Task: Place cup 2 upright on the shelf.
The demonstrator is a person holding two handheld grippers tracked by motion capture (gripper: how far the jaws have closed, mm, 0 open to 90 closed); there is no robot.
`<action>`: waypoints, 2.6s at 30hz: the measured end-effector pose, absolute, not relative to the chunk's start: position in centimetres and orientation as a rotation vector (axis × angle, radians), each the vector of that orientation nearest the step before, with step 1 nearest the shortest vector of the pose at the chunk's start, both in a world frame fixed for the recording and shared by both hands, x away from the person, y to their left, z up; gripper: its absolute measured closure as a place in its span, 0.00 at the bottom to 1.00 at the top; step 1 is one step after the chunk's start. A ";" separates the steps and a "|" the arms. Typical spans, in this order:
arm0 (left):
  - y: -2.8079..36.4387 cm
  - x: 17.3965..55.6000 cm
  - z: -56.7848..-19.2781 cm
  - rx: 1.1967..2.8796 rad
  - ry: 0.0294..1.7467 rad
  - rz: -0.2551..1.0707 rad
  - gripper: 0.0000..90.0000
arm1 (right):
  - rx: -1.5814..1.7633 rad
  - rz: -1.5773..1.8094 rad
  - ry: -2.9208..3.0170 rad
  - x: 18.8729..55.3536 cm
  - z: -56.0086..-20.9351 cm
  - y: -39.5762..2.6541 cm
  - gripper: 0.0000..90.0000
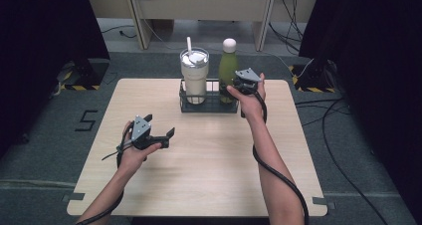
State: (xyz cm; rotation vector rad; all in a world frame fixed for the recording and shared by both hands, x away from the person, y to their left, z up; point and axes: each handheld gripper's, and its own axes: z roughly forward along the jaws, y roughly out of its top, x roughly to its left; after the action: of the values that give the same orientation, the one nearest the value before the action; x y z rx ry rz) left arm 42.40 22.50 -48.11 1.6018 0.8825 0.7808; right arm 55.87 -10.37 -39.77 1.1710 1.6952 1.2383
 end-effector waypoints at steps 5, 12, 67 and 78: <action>22.5 42.4 -48.1 1.603 0.883 0.780 0.00 | 1.171 1.239 1.698 55.2 -39.9 -10.6 0.11; 22.4 42.4 -48.1 1.603 0.883 0.781 0.00 | 1.166 1.242 1.698 54.3 -40.2 -11.1 0.12; 22.3 42.2 -48.1 1.610 0.880 0.786 0.00 | 1.177 1.247 1.710 46.5 -43.4 -14.9 0.13; 22.3 42.2 -48.2 1.613 0.880 0.787 0.00 | 1.202 1.243 1.706 44.4 -44.9 -16.2 0.13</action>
State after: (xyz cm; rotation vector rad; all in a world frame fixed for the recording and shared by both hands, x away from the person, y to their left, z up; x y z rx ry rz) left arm 42.20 22.25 -48.15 1.6126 0.8799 0.7867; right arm 44.37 -16.18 -44.94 1.2017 1.7062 1.2432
